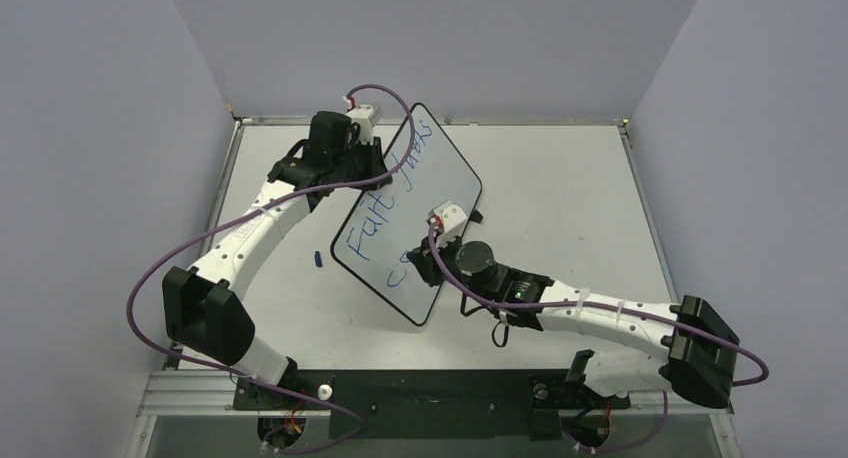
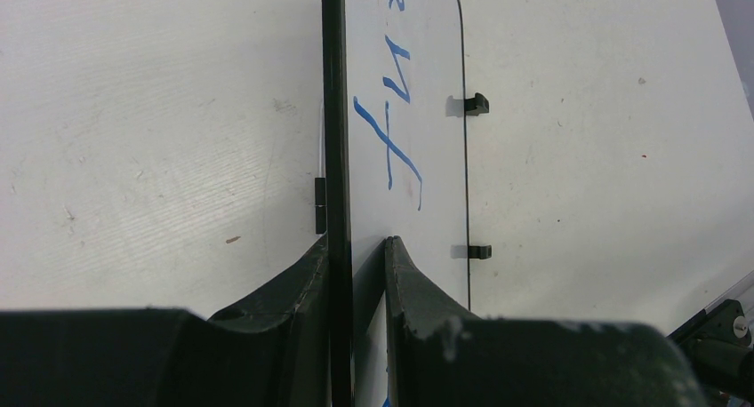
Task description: Write a sentence on the whiteboard
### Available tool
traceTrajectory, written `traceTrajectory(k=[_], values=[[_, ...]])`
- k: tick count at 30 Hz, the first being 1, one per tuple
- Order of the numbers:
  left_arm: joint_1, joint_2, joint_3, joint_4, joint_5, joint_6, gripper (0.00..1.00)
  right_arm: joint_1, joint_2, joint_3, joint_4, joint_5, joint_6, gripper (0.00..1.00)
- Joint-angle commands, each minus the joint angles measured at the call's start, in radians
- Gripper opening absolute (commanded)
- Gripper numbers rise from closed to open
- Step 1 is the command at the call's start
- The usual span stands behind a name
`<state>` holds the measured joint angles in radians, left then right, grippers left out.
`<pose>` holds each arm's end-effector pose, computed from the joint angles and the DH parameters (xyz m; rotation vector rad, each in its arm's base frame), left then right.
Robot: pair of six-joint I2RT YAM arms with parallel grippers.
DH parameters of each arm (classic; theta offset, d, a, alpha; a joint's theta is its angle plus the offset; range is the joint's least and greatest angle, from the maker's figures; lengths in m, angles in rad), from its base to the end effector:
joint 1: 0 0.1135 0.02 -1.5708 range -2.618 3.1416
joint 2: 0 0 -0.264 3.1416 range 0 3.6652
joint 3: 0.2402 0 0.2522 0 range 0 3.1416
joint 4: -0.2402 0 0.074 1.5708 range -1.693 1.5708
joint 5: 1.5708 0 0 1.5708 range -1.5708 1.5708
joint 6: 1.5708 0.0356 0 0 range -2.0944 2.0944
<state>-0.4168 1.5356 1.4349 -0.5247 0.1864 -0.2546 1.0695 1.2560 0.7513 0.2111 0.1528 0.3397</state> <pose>0.3163 -0.1472 0.3486 0.2884 2.2258 -0.5755 0.1423 0.2484 0.2670 -0.5901 1.8540 0.8208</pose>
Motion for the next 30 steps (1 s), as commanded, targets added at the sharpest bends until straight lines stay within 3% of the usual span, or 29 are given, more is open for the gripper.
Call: traceTrajectory(k=[1,30], values=[[0.013,-0.02,0.031,0.052,-0.134,0.106,0.0,0.003,-0.073,0.043,0.003,0.048,-0.042,0.0],[0.013,-0.021,0.029,0.058,-0.117,0.104,0.0,-0.089,0.046,0.028,0.074,-0.015,-0.034,0.0]])
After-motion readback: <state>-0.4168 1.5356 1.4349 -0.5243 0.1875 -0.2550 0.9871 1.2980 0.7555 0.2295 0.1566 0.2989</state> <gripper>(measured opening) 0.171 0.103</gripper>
